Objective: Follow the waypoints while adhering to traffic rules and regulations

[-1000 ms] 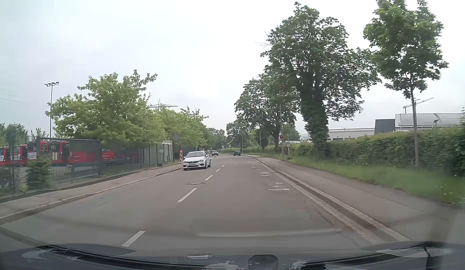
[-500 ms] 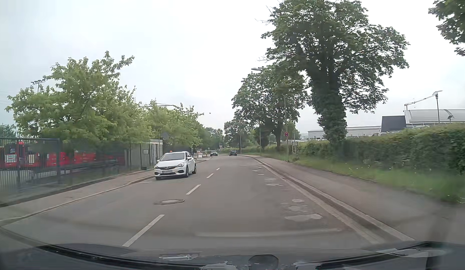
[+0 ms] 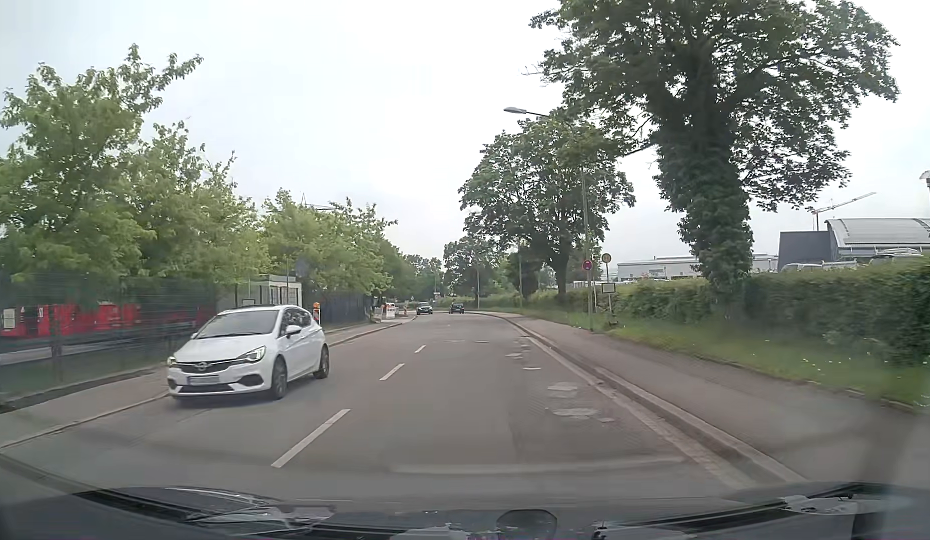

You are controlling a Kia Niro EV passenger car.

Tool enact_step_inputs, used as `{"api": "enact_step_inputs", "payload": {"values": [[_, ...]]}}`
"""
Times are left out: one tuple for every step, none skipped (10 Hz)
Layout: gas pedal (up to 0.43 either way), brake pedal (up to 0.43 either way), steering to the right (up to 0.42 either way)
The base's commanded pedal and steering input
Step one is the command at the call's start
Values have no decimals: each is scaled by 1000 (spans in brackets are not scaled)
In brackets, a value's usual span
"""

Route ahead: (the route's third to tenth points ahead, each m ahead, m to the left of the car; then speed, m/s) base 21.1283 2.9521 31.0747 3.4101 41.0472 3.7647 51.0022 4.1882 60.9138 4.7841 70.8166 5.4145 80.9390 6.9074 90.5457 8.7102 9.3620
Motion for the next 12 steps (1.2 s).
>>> {"api": "enact_step_inputs", "payload": {"values": [[98, 0, 2], [98, 0, 0], [98, 0, 0], [98, 0, 0], [98, 0, 0], [98, 0, 0], [98, 0, 0], [98, 0, 0], [98, 0, 0], [98, 0, -5], [98, 0, -7], [98, 0, -4]]}}
